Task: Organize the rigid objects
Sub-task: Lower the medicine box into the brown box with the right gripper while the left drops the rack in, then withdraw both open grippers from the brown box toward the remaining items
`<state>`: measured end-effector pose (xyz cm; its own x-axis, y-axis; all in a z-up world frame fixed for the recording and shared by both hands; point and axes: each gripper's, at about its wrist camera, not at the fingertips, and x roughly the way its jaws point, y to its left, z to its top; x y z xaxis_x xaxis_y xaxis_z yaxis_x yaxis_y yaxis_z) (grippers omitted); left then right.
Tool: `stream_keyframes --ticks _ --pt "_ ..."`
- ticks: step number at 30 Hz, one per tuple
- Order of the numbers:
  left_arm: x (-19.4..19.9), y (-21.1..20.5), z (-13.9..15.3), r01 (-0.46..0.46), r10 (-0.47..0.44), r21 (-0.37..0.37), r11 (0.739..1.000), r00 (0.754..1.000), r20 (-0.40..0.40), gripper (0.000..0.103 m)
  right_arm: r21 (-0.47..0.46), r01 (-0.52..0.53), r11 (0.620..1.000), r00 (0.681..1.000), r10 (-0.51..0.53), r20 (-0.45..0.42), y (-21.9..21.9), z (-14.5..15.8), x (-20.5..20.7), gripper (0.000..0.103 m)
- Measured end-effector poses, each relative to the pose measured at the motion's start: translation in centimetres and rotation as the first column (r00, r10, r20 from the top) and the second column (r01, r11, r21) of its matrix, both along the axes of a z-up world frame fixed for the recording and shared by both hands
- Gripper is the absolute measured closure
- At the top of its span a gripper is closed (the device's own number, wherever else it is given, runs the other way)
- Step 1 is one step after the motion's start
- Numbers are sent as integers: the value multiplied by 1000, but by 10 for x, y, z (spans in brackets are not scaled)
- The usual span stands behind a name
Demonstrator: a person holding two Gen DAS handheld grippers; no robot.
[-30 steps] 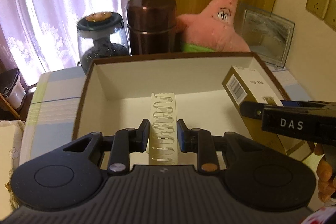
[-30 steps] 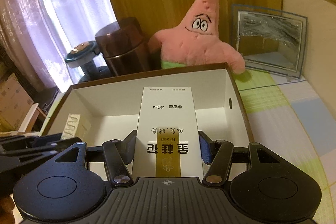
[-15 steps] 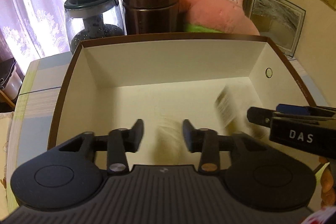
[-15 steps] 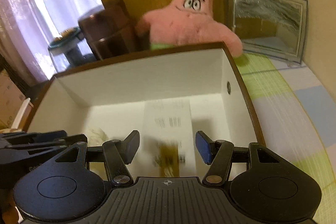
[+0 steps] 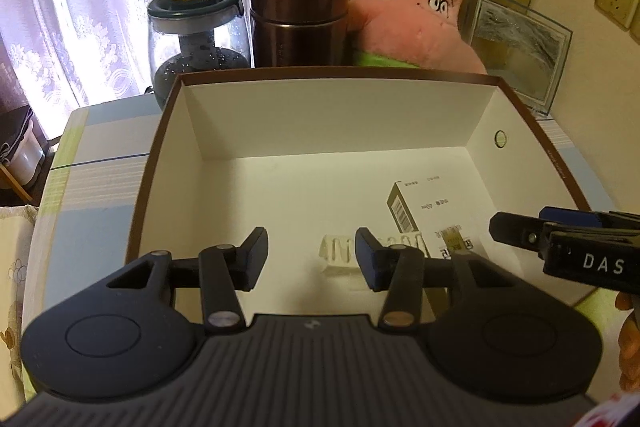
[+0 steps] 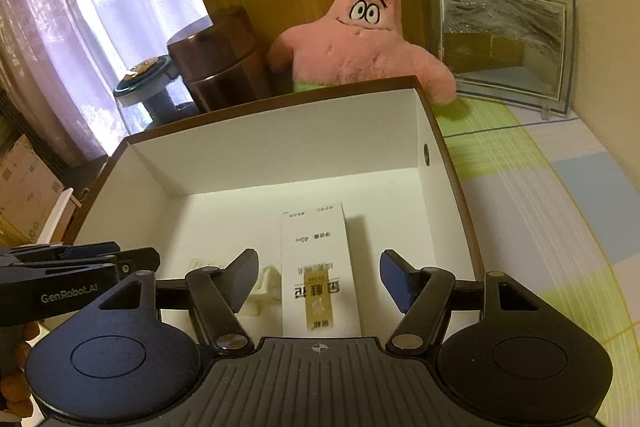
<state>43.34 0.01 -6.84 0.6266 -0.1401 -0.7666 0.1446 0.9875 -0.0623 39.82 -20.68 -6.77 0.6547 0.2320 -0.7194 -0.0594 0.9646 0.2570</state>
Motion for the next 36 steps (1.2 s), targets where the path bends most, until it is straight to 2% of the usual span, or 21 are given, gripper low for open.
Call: stream_keyframes --ticks 20,36 --pt "-93 27 41 -30 32 -55 998 998 46 60 31 -36 999 998 34 54 -12 37 -79 38" --pt "-171 33 44 -26 27 -54 998 999 31 60 37 -64 997 997 63 36 -12 38 -159 38"
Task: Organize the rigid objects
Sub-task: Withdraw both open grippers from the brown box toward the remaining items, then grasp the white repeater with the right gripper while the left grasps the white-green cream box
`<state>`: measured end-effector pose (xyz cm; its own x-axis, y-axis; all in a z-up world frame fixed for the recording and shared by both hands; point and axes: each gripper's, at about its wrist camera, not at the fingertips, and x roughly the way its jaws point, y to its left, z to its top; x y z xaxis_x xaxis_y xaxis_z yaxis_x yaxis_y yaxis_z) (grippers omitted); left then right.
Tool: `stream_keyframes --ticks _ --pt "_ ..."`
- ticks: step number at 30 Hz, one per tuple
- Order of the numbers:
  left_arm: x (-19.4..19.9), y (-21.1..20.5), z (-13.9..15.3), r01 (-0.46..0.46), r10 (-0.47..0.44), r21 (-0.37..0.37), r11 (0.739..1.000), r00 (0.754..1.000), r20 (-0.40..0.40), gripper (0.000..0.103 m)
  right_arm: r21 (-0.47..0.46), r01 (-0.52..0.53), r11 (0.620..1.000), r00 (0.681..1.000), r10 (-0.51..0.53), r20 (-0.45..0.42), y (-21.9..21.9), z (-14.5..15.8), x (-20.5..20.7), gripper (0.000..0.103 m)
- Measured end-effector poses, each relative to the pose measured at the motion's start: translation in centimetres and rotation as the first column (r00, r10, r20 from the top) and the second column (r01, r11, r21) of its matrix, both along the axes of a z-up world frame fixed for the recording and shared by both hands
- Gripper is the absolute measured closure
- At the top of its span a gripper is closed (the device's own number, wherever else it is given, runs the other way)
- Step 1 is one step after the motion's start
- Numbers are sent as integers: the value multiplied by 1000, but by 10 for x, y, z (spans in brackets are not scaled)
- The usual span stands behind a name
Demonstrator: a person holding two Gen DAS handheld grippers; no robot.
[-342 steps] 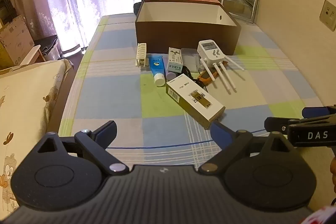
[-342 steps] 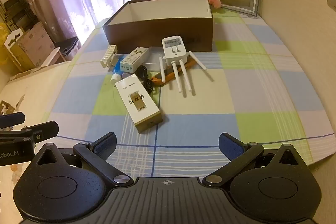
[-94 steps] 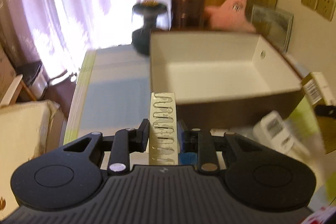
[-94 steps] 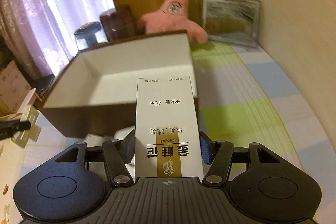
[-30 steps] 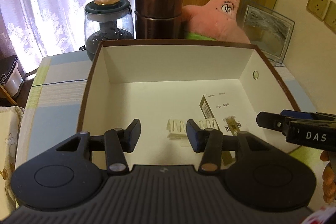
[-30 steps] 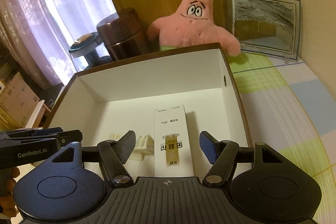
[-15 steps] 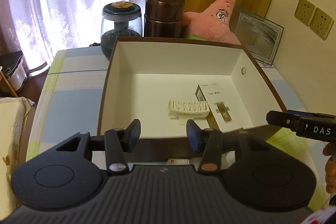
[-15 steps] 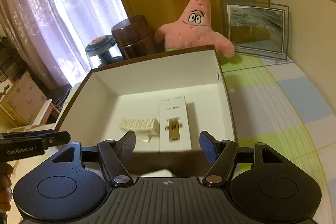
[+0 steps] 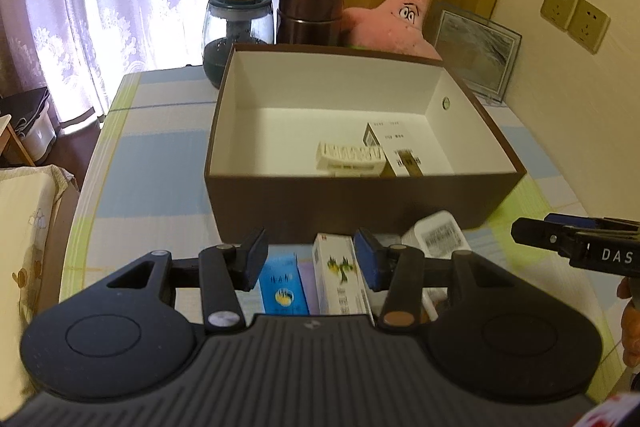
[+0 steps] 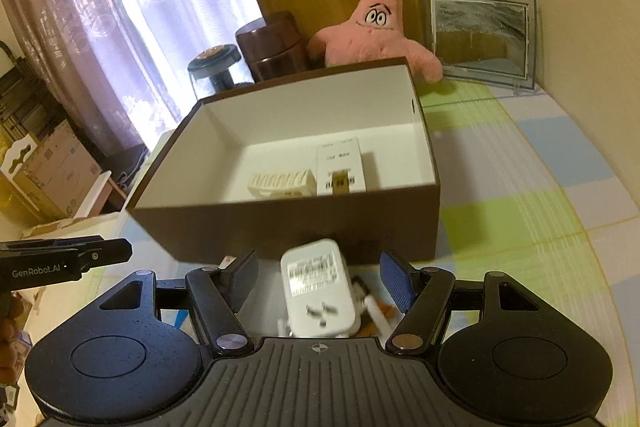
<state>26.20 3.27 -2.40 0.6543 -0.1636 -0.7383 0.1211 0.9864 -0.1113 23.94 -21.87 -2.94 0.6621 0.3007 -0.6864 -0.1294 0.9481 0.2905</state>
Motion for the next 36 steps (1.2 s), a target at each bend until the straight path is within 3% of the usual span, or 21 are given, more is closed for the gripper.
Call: stream_keyframes --ticks 18,36 --pt "-48 1 -19 6 -5 9 1000 998 -70 60 1 -36 999 998 36 -42 6 -13 -46 38" --pt "-59 -5 -34 27 -24 25 999 993 -112 60 -25 -86 996 990 82 -112 17 -37 -63 38"
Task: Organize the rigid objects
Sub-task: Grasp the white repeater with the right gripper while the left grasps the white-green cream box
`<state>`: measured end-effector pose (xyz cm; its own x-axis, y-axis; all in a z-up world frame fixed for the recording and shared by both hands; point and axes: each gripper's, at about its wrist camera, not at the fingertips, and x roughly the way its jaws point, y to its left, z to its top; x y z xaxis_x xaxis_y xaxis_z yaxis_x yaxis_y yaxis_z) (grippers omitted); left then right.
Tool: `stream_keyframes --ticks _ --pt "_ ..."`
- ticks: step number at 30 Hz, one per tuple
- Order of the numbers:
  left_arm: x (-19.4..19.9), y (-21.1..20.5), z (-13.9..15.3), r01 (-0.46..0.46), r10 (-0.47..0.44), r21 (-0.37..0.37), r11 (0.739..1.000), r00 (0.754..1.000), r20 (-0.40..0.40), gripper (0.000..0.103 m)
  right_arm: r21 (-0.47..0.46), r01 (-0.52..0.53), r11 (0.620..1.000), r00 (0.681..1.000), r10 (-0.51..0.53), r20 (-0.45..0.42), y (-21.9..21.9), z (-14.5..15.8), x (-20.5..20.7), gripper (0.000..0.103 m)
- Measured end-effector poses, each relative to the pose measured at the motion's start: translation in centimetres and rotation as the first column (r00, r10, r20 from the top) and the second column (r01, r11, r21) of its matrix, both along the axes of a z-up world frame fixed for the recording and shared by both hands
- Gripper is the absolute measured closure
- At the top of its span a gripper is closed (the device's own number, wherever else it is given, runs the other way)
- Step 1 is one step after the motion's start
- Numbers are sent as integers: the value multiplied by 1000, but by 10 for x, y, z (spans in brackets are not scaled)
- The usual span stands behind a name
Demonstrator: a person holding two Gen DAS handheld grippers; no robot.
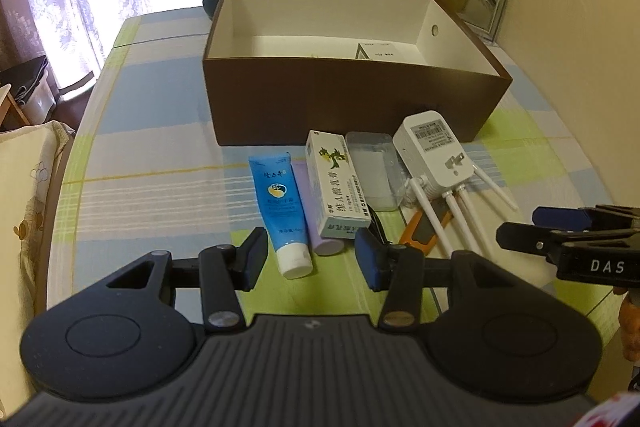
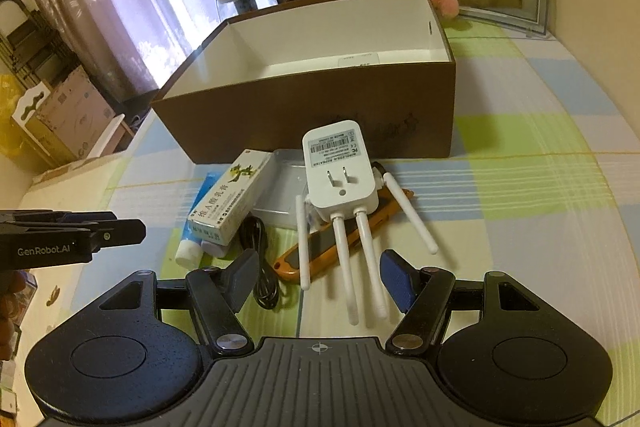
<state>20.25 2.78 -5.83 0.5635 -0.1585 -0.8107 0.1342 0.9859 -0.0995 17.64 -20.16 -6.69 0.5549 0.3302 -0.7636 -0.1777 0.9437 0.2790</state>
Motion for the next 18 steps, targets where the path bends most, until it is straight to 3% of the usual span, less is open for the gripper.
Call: stream_keyframes --ticks 18 --pt "28 -15 -20 41 -40 19 999 999 -23 60 -46 -15 999 1000 15 -1 4 -17 28 39"
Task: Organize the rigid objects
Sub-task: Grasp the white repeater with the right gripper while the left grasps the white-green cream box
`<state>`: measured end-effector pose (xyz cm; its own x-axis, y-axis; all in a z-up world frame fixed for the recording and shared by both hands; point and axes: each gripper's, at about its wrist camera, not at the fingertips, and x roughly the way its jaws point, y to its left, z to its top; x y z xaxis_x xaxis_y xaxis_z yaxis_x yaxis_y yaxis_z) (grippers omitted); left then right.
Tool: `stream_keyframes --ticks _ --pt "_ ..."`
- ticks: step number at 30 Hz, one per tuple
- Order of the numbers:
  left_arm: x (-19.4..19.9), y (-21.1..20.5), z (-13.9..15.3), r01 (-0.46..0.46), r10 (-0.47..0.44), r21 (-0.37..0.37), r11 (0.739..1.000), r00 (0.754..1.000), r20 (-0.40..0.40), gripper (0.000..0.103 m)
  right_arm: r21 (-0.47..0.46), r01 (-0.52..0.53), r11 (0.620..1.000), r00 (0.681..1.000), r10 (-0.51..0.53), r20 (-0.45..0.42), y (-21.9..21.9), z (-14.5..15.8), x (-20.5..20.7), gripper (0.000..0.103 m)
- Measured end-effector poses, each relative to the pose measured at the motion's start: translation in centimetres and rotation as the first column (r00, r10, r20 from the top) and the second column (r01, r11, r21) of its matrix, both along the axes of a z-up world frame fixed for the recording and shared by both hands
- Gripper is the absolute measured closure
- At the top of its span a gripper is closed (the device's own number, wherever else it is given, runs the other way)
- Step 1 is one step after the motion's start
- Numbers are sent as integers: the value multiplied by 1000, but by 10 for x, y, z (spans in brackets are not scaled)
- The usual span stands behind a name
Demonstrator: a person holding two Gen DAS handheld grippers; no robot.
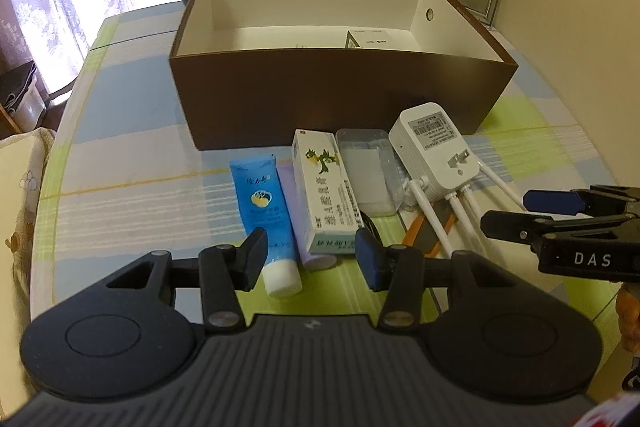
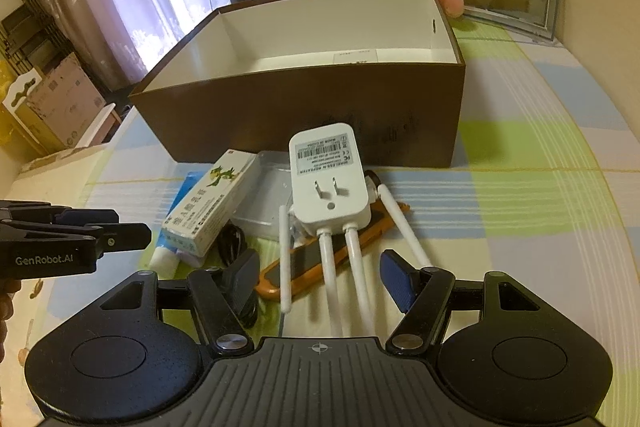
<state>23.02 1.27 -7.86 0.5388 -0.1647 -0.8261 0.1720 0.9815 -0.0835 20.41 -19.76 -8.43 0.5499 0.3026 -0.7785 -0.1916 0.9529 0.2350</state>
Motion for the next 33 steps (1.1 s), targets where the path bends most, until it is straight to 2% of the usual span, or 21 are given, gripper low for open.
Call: stream_keyframes --ticks 18,22,26,33 --pt "62 -28 -43 80 -75 55 995 994 -84 59 -4 18 1000 1000 -18 -9 -6 -18 41 39" --pt "71 -27 -51 86 -80 63 994 992 -96 60 -8 16 1000 1000 -16 -12 -4 -22 46 39" --pt "74 -21 -51 79 -74 53 995 993 -88 68 -15 1 1000 1000 -1 0 2 -23 50 39" --pt "78 -10 -54 60 -56 36 998 994 -95 67 -63 -37 997 999 39 28 16 -28 62 39"
